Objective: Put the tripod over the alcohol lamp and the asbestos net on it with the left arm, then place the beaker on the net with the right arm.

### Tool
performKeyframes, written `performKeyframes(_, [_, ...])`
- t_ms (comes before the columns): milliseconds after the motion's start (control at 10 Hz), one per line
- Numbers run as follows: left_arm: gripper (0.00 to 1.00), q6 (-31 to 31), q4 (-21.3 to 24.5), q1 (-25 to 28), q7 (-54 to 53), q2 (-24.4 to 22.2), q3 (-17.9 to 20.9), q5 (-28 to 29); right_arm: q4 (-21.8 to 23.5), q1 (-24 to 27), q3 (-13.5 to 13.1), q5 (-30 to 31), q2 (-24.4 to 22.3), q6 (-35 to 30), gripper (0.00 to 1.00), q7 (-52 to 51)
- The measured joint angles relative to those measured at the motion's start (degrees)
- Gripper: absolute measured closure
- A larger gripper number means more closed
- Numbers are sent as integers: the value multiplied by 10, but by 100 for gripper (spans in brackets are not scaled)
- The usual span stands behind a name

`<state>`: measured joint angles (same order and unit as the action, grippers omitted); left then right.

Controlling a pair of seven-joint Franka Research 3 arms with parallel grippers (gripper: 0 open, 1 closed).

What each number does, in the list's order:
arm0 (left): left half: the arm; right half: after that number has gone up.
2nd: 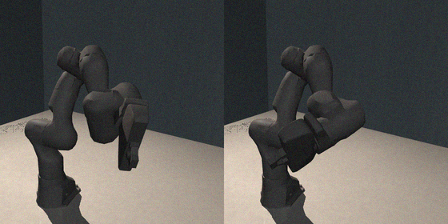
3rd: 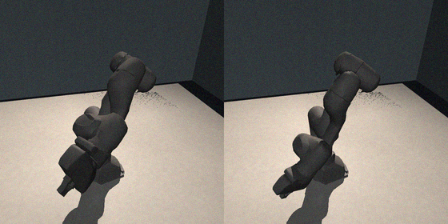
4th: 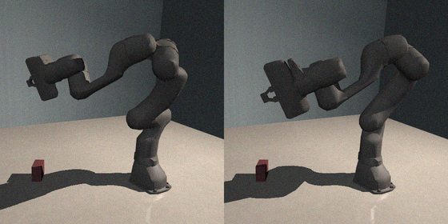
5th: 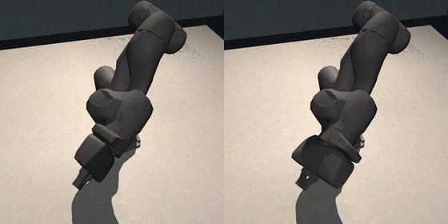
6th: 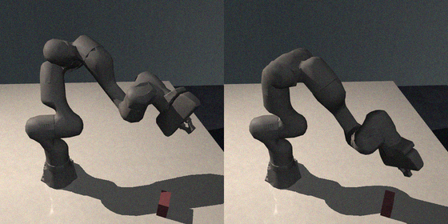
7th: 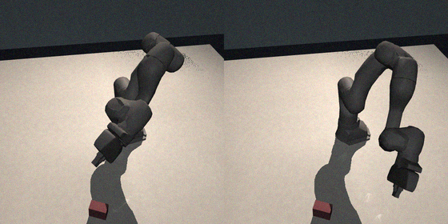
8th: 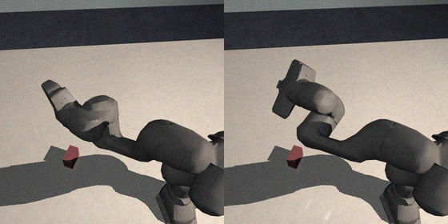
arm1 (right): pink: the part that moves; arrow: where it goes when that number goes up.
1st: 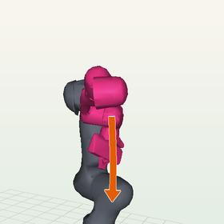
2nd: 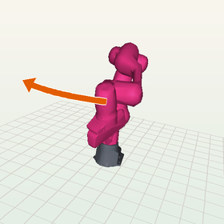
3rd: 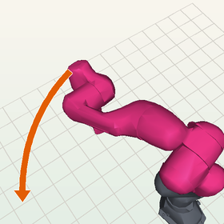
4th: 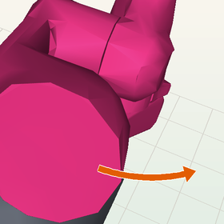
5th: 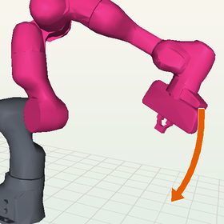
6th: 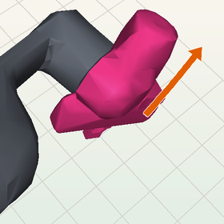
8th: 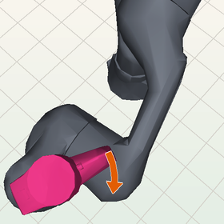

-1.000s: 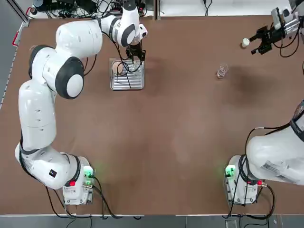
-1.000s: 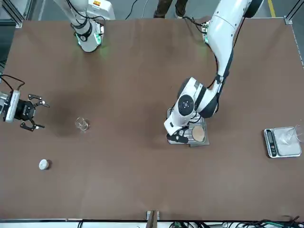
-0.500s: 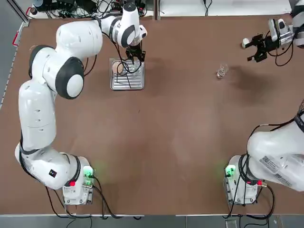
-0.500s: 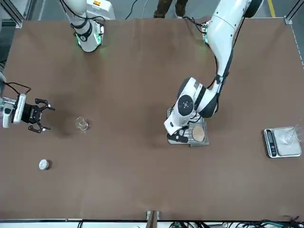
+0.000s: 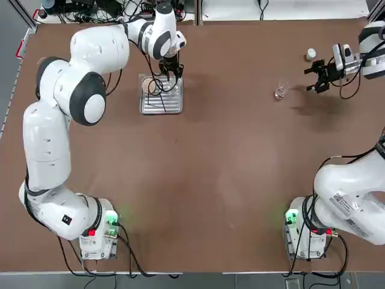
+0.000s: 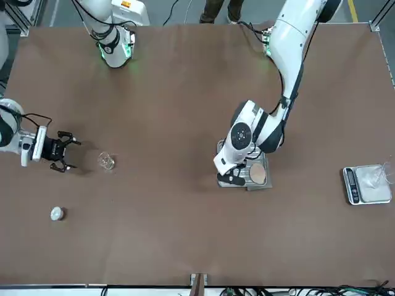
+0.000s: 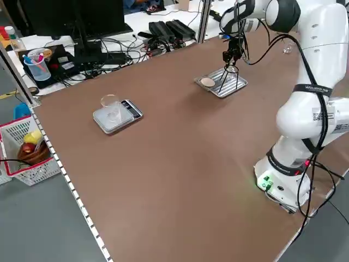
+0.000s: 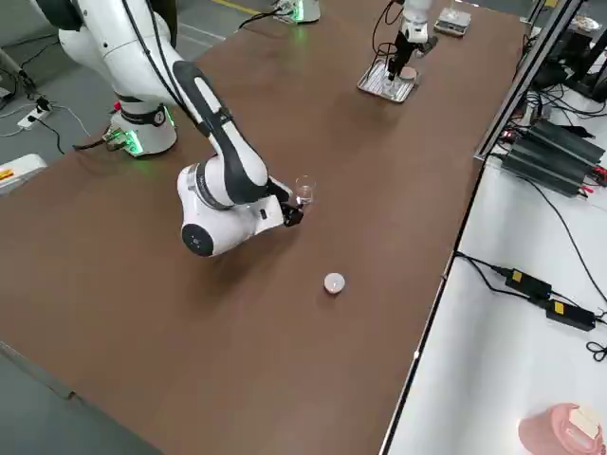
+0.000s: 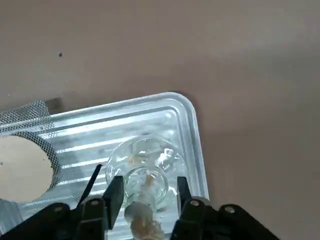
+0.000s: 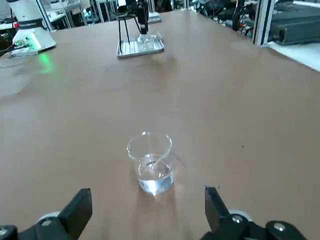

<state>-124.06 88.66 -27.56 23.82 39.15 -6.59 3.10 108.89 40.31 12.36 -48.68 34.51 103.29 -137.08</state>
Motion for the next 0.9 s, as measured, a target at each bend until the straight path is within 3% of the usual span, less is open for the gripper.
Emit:
performKeyframes(500, [56, 5, 0, 0, 0, 0, 0, 0, 31, 0, 5, -37, 23, 35, 0, -59])
performKeyframes(900, [71, 5, 0, 2, 0, -4, 0, 0, 31, 0, 8, -67, 35, 46, 0, -64])
